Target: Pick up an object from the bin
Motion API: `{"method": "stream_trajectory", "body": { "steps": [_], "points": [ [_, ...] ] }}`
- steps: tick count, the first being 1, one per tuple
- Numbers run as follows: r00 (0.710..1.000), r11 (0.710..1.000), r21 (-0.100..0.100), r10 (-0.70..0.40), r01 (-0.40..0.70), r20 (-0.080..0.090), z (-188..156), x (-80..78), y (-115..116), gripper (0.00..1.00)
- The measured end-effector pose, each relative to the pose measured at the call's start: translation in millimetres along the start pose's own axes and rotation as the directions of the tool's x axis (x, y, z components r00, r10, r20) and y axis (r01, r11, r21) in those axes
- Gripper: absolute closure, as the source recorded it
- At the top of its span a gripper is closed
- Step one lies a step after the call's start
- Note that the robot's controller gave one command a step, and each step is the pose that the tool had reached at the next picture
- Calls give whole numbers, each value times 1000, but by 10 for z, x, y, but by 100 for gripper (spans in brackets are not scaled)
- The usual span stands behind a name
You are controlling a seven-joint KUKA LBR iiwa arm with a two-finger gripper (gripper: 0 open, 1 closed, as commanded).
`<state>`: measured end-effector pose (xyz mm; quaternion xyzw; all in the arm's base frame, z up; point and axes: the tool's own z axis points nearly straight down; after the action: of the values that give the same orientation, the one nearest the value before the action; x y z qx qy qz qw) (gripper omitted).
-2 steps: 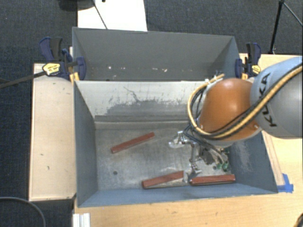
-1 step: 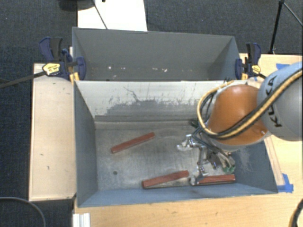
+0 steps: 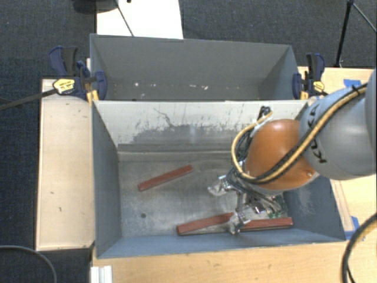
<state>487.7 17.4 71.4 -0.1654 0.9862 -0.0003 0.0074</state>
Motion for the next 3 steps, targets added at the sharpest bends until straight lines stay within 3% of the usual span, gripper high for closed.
{"method": "stream_trajectory", "body": {
  "steps": [1,3],
  "points": [
    [985,985,1,173,-173,1,-36,-51,150,100],
    [985,985,1,174,-174,-2,-59,-44,152,100]
  ]
}}
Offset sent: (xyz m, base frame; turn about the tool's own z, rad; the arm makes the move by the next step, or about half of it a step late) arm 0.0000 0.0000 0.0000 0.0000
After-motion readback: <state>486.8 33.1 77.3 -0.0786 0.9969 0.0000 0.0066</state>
